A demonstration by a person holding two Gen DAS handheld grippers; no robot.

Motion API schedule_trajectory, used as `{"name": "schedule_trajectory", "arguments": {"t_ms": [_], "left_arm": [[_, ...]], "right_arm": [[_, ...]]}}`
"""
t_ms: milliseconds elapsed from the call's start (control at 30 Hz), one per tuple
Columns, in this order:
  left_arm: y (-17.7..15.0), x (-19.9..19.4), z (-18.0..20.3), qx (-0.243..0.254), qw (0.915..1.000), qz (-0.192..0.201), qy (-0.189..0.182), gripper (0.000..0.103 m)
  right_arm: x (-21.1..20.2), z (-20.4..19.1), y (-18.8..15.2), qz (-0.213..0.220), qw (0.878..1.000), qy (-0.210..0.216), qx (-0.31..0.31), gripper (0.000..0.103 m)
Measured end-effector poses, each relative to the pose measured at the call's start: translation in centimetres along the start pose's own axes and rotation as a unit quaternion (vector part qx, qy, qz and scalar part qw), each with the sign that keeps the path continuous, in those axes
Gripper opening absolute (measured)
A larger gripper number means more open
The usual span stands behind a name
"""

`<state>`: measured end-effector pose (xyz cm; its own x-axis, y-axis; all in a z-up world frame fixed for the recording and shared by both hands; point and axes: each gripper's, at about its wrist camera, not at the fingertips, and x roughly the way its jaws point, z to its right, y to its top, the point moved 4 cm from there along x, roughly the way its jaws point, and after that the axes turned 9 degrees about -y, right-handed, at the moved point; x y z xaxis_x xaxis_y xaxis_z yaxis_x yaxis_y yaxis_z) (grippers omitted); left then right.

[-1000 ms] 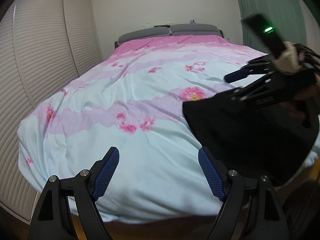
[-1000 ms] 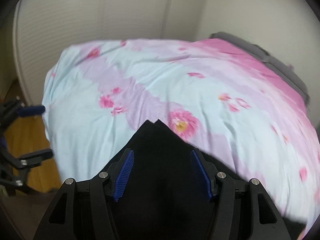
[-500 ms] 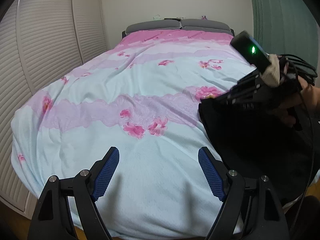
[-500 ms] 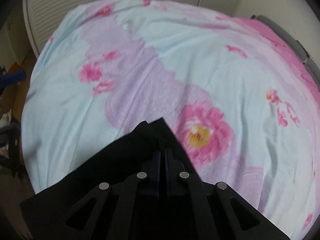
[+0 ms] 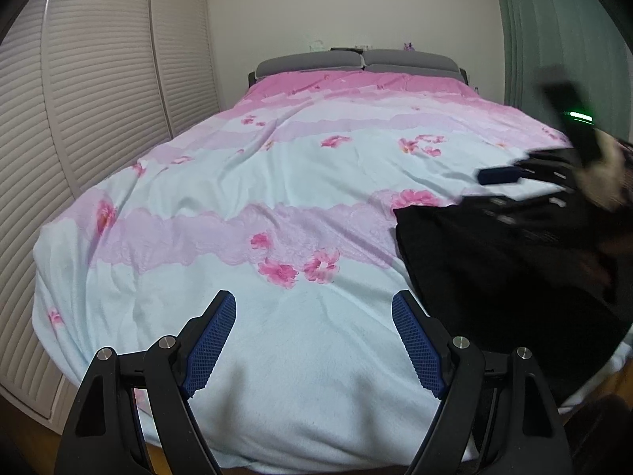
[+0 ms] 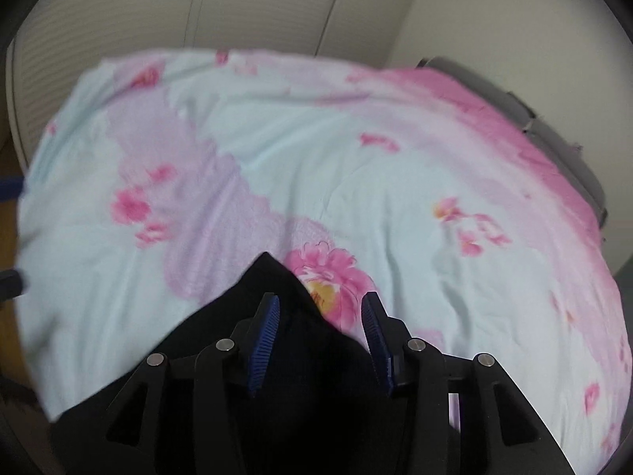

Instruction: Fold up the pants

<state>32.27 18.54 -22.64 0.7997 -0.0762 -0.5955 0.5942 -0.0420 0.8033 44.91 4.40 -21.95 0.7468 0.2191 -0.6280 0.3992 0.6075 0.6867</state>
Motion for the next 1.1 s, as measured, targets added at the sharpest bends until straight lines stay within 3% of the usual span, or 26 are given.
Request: {"name": "schedule_trajectory", "arguments": {"t_ms": [200, 367, 567, 800, 833, 867, 933, 1100], "left_arm": [[-1.4, -3.1, 0.5, 0.018, 0.9997, 0.003, -0.014, 0.082], [-2.9, -4.8, 1.2, 0.045, 0.9989, 0.004, -0.011, 0.082], [-4.3, -6.3, 1.8, 0.072, 0.9973, 0.006, -0.011, 0.082], [-4.6, -6.3, 1.7, 0.071, 0.9974, 0.003, -0.014, 0.082], [-4.7, -6.2, 1.8, 0.073, 0.9972, 0.002, -0.014, 0.082], [-4.7, -6.1, 1.9, 0.075, 0.9971, 0.000, -0.014, 0.082], [-4.9, -5.8, 2.0, 0.079, 0.9968, -0.004, -0.017, 0.082], [-5.3, -5.2, 2.5, 0.079, 0.9963, -0.013, -0.031, 0.083]], "right_arm": [[-9.6, -2.8, -4.3, 0.042, 0.998, -0.039, 0.033, 0.044], [-14.2, -7.0, -9.0, 0.037, 0.994, -0.078, 0.069, 0.044], [-13.2, -11.5, -11.9, 0.022, 0.995, -0.099, 0.021, 0.043], [-11.0, -13.7, -13.3, 0.003, 0.994, -0.104, -0.017, 0.043], [-10.6, -13.7, -13.6, -0.003, 0.994, -0.103, -0.018, 0.038], [-10.4, -13.7, -13.8, -0.009, 0.995, -0.101, -0.016, 0.026], [-9.8, -13.3, -14.2, -0.025, 0.996, -0.088, 0.006, 0.011], [-10.9, -12.9, -14.6, -0.022, 0.997, -0.065, 0.036, 0.007]]}}
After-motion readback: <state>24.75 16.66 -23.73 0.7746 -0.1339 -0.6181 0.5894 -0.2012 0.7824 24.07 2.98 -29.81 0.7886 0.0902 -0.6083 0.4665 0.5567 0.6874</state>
